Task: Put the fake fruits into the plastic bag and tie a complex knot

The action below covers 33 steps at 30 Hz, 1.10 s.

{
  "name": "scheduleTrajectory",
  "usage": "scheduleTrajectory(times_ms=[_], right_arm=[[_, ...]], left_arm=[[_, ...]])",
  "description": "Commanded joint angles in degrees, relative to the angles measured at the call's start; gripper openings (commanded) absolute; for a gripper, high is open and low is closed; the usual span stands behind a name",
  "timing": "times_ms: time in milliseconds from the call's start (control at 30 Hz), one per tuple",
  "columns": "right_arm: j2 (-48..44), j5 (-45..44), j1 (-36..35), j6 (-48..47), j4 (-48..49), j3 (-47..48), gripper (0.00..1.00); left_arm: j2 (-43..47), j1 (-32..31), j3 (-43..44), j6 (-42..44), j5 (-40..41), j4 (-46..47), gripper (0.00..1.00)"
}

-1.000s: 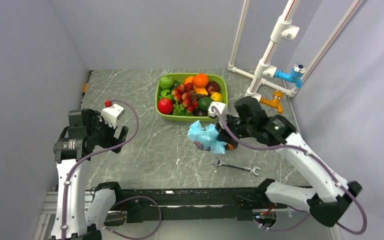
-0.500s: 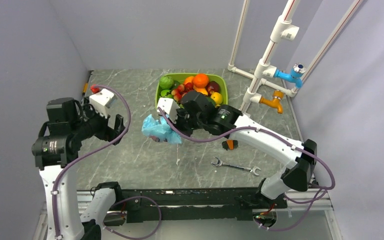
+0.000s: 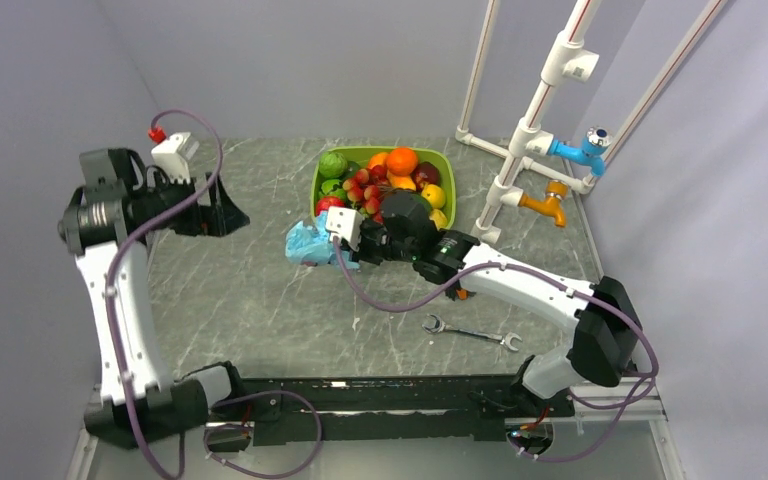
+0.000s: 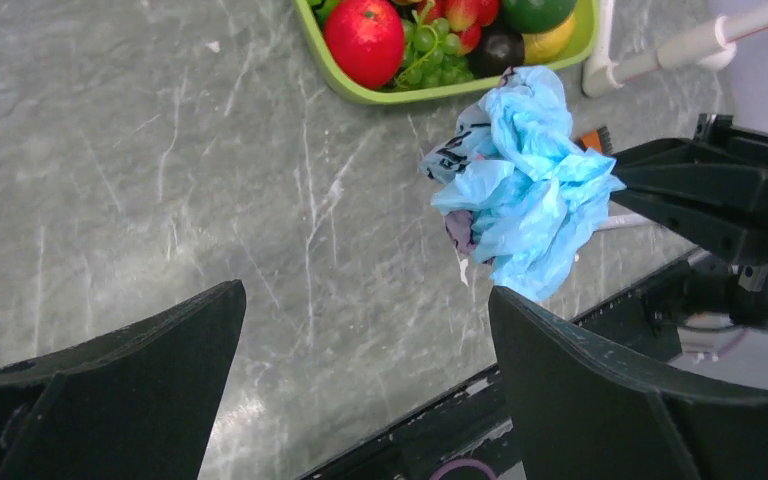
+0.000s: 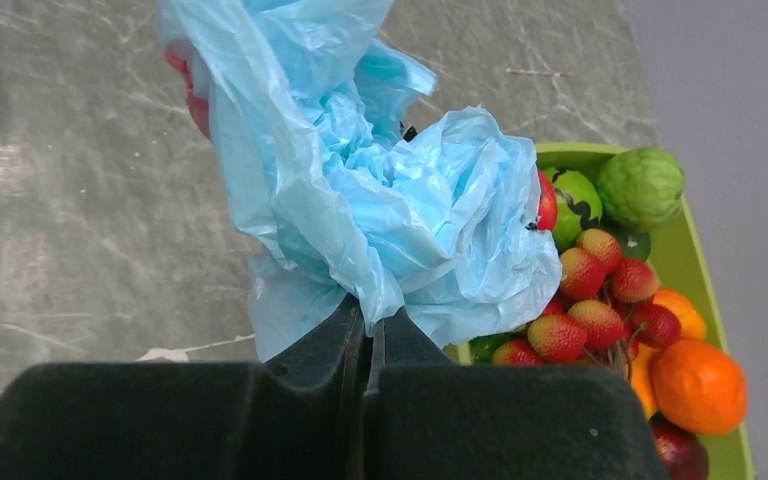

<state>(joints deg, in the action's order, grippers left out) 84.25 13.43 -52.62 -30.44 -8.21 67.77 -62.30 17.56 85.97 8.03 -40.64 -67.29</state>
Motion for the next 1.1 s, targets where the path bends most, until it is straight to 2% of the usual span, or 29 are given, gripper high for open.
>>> scheduleTrajectory(times_ms=[0,100,233,367,533,567,600,667,700,733,767,800,833,900,967,1067], right_arm=[[-1.1,-1.0,-0.7,-4.6,13.2,-0.9,0.0],[0.8,-1.7,-1.9,-7.2,15.8,-0.4,0.0],[2.9,-3.7,-4.9,-14.5,21.7,-1.7,0.0],[4.1,-4.1,-7.3,-20.8,25.8,-3.3,0.0],[4.6,-5.3,-7.9,-21.2,33.7,-5.3,0.0],[4.1,-5.0,-7.9,-20.8,34.6,-6.0,0.0],[3.4,-4.6,-7.9,-20.3,35.7,-6.8,0.0],[1.7,-3.3,-7.5,-20.0,35.3,-8.8,0.0],[0.7,-2.7,-7.1,-19.1,33.5,-9.6,0.03],[-0.2,-1.8,-6.4,-17.8,31.2,-10.1,0.11],[-1.1,-0.5,-5.3,-16.2,28.2,-10.2,0.26],[-1.9,0.7,-4.1,-13.7,25.3,-9.9,0.48],[-2.4,2.0,-3.0,-11.0,22.4,-9.3,0.66],[-2.8,4.7,-0.4,-4.1,17.2,-7.0,0.85],[-2.4,7.3,0.7,-0.5,14.6,-5.1,0.96],[-1.5,9.9,0.8,2.6,15.4,-3.8,1.0]], left_arm=[[-10.2,0.3,11.1,10.8,-10.6,-8.5,0.99],[-15.7,0.2,10.9,16.0,-17.7,-12.4,0.99],[-13.7,-3.1,0.7,10.2,-19.7,0.2,0.99],[-13.0,-7.6,-7.4,8.5,-22.3,5.4,0.99],[-11.9,-12.2,-17.1,3.3,-23.6,12.5,0.97],[-11.6,-12.1,-18.4,2.9,-24.2,13.3,0.85],[-11.5,-11.9,-18.6,3.6,-24.7,13.0,0.66],[-11.4,-10.1,-17.2,5.8,-27.6,11.4,0.23],[-11.2,-8.6,-16.2,6.2,-28.9,10.8,0.02],[-10.9,-6.2,-15.0,6.2,-30.3,10.5,0.0],[-10.7,-3.7,-14.1,5.9,-31.7,10.4,0.0],[-10.6,-1.6,-12.9,6.4,-32.9,9.6,0.0],[-10.8,0.4,-11.7,8.0,-34.3,7.8,0.0],[-11.4,2.0,-9.8,14.3,-36.5,1.0,0.0],[-11.6,2.0,-10.5,17.2,-38.9,-3.0,0.0],[-10.8,1.9,-12.8,17.1,-40.3,-2.9,0.0]])
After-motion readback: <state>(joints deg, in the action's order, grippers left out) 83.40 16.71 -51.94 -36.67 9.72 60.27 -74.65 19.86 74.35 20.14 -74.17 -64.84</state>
